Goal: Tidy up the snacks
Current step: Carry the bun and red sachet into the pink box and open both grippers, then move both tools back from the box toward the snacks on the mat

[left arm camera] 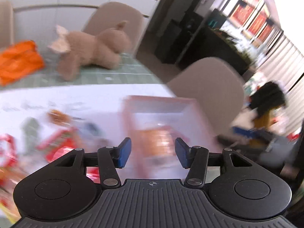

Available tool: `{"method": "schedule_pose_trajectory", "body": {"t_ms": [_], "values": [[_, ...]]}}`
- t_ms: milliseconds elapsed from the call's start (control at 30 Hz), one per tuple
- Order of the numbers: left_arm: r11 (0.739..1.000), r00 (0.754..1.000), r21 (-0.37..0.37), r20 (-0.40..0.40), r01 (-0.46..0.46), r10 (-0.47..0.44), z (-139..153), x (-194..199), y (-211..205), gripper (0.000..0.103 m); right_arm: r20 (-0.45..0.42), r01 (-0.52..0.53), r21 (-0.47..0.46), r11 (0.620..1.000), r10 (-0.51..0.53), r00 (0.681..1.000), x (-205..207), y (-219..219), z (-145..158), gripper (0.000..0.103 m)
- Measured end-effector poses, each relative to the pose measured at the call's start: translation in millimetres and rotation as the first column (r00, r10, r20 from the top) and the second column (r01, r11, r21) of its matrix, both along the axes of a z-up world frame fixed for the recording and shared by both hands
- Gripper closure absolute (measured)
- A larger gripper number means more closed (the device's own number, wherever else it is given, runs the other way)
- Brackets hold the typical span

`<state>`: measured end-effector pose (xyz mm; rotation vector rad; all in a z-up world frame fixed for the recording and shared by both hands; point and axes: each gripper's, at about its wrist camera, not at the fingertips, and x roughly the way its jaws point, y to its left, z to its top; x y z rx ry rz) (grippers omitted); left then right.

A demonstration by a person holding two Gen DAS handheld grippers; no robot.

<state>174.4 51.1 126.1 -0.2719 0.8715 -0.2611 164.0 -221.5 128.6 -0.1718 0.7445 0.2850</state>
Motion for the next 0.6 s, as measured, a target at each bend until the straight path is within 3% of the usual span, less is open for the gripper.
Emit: {"method": "schedule_pose_trajectory", "body": {"t_ms": [100, 200, 300, 467, 600], "values": [[0.996, 1.000, 0.084, 0.003, -0.021, 0.021, -17, -3, 39, 0.048, -0.057, 0.103, -0.092, 0.990, -0.109, 0.992, 28, 7, -32, 0.039], [0.995, 1.000, 0.097, -0.020, 0.012, -0.011, -33, -19, 67, 0.048, -0.119, 0.139, -0.171, 0.975, -0.161, 0.980, 51, 26, -66, 0.053], [0.986, 0.997, 0.159, -0.059, 0.049, -0.040, -52, -31, 77, 0.048, -0.089, 0.129, -0.236, 0.963, -0.153, 0.984, 50, 51, -77, 0.053], [0.974, 0.995, 0.215, -0.084, 0.070, -0.053, -61, -65, 83, 0.048, -0.104, 0.011, -0.218, 0.976, -0.035, 0.994, 51, 89, -73, 0.053], [0.957, 0.989, 0.277, -0.137, 0.089, -0.052, -54, -86, 84, 0.050, -0.128, -0.013, -0.141, 0.990, -0.006, 0.992, 45, 86, -54, 0.052]]}}
